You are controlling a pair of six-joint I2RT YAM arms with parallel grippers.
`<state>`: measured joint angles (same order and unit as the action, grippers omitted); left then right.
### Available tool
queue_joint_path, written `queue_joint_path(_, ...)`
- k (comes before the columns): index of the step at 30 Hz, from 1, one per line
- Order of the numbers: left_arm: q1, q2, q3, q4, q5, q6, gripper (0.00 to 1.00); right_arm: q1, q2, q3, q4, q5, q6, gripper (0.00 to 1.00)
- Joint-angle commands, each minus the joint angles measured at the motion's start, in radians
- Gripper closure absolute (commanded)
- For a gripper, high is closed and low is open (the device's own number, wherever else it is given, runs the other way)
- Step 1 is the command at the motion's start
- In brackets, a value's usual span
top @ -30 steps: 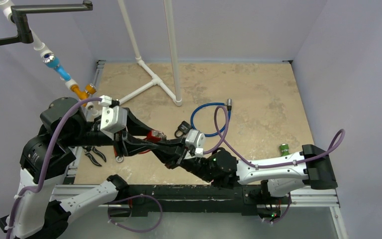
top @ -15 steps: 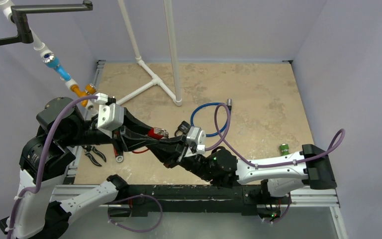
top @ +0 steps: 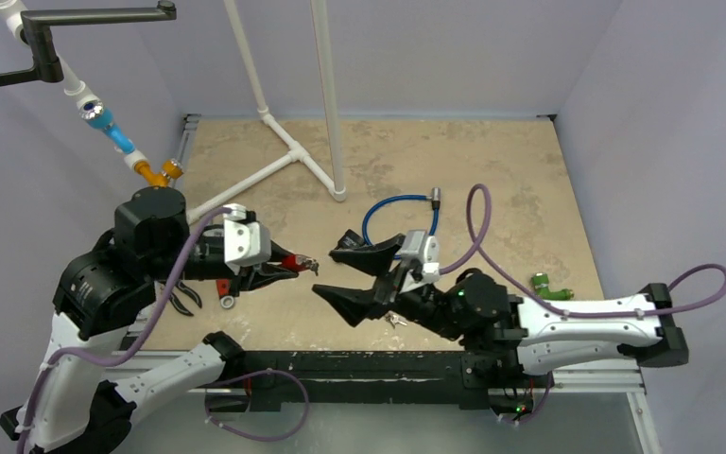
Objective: Unlock with the key
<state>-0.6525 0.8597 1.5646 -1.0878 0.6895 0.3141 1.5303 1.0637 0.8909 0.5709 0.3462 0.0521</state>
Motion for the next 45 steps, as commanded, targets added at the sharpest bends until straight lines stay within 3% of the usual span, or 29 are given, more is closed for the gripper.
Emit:
queue_joint_path(1, 0.005, 0.029, -0.045, -0.155, -0.065, 0.241, 1.0, -0.008, -0.152, -0.012, -0.308, 0.001, 0.032, 0.4)
queue_joint_path(4, 0.004, 0.046, -0.069, -0.191, -0.079, 0.27, 1.0, -0.01, -0.205, -0.019, -0.331, 0.037, 0.034, 0.56)
queue_joint_path(8, 0.002, 0.061, -0.063, -0.178, -0.124, 0.231, 1.0, -0.01, -0.171, 0.036, -0.391, 0.156, 0.019, 0.9)
queue_joint_path(11, 0.003, 0.067, -0.065, -0.152, -0.143, 0.16, 1.0, -0.01, -0.062, 0.137, -0.502, 0.326, 0.018, 1.0)
queue_joint_path(15, 0.003, 0.069, -0.092, -0.122, -0.163, 0.072, 1.0, -0.009, 0.075, 0.219, -0.56, 0.497, -0.016, 1.0)
queue_joint_path(28, 0.003, 0.092, -0.107, -0.113, -0.143, -0.017, 1.0, -0.001, 0.122, 0.178, -0.333, 0.578, -0.179, 1.0)
queue_joint_path(45, 0.003, 0.113, -0.082, -0.105, -0.132, -0.055, 1.0, 0.071, 0.274, 0.198, -0.173, 0.697, -0.24, 1.0)
